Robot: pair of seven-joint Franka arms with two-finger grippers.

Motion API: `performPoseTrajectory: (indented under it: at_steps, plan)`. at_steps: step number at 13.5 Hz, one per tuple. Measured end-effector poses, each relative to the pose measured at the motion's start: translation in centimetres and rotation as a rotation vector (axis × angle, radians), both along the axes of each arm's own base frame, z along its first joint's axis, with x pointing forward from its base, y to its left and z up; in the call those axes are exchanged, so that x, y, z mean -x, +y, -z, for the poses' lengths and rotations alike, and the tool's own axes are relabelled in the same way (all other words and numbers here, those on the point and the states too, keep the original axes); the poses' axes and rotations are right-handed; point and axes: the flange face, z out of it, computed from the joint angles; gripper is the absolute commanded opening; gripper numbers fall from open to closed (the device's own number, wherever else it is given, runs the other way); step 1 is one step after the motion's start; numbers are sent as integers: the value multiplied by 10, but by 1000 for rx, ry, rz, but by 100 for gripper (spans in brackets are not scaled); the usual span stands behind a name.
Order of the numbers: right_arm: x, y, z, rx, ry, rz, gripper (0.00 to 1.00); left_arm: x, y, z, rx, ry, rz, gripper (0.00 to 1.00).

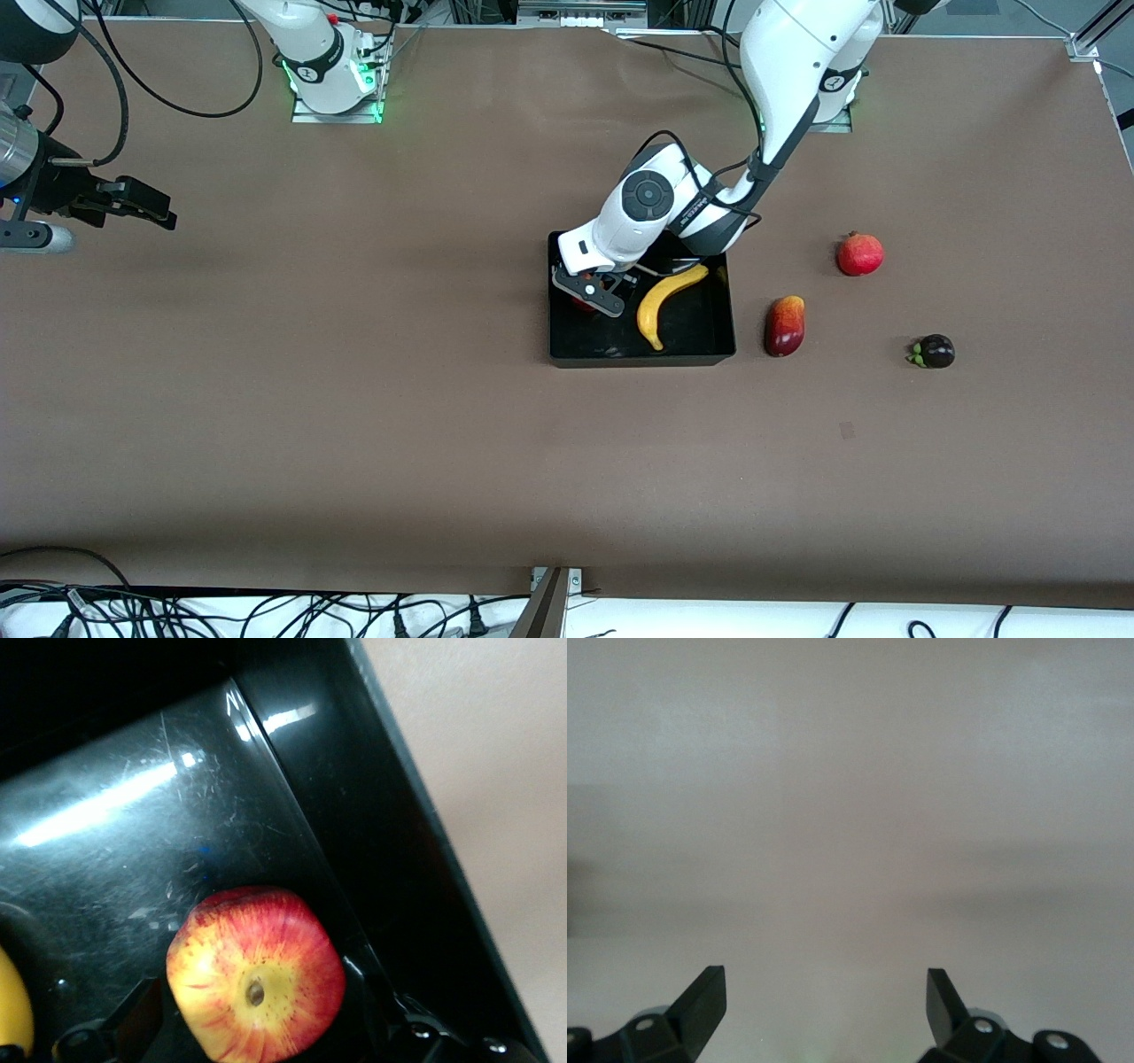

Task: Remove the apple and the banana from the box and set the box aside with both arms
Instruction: 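Reach the left gripper into the black tray and grasp the red apple, then lift the apple out of the tray and lower it beside the mango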

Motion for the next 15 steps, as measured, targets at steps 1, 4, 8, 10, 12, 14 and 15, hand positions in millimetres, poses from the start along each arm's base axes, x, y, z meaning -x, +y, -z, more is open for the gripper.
performPoseTrajectory:
  at_steps: [1,4,8,10,12,14,15]
  plan:
    - [0,0,0,0,0,0,100,0,1,4,-3,-2,2,23]
    - [0,0,0,0,0,0,100,-6,0,-1,-3,-29,24,0]
    - [0,0,0,0,0,0,100,-27,9,-39,-11,-65,31,0]
    - [0,0,0,0,0,0,100,-39,34,-85,-70,-40,36,0]
    - [0,0,0,0,0,0,100,-48,69,-135,-112,-40,39,0]
    - [0,0,0,0,0,0,100,-56,117,-165,-139,-61,64,0]
    - [0,0,0,0,0,1,100,-62,148,-170,-151,-68,86,0]
